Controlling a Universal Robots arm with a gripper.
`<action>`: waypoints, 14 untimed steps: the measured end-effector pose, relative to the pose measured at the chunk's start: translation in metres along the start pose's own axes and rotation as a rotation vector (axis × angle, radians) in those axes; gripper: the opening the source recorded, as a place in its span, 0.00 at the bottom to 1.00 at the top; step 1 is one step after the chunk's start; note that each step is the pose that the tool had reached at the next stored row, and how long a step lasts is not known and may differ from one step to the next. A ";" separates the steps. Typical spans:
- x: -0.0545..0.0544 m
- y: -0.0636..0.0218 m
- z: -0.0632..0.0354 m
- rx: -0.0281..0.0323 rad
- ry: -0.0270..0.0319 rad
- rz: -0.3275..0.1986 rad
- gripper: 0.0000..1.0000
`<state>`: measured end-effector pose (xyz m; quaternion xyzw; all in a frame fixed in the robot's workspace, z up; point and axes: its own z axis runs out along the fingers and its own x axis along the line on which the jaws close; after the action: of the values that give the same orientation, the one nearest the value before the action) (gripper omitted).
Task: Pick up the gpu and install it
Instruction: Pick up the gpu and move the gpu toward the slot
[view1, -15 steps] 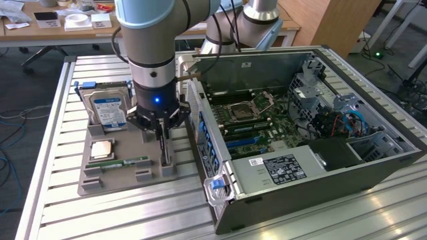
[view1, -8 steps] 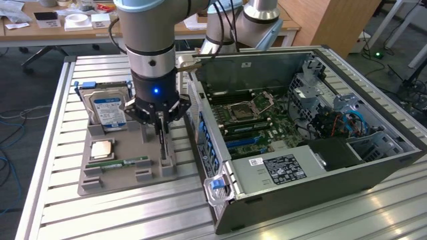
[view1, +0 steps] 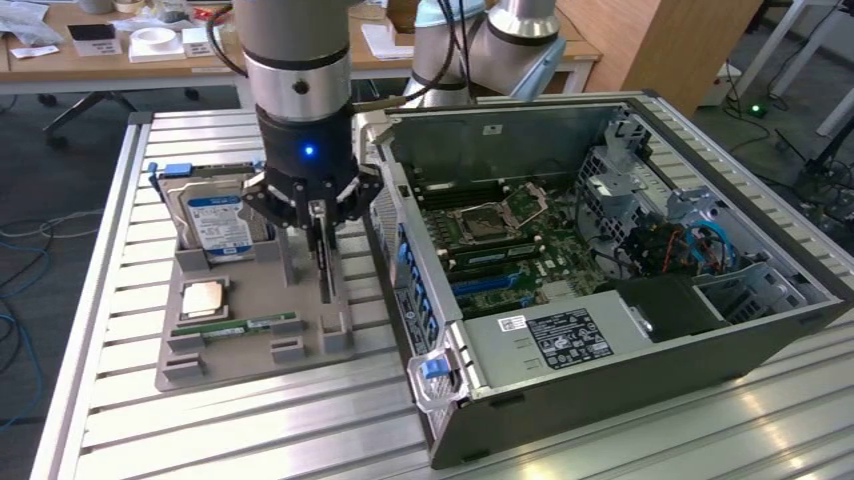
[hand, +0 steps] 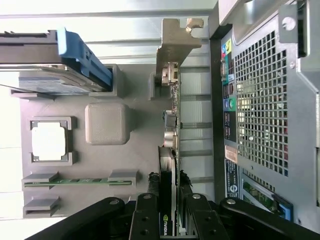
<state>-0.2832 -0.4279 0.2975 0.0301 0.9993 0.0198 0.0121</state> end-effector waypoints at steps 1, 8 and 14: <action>0.000 0.0002 -0.0045 0.0000 0.0000 0.000 0.26; -0.001 0.0014 -0.0350 -0.0001 0.0000 0.000 0.26; -0.001 0.0023 -0.0573 -0.0002 0.0001 0.000 0.26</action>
<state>-0.2832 -0.4279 0.3549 0.0300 0.9993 0.0199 0.0121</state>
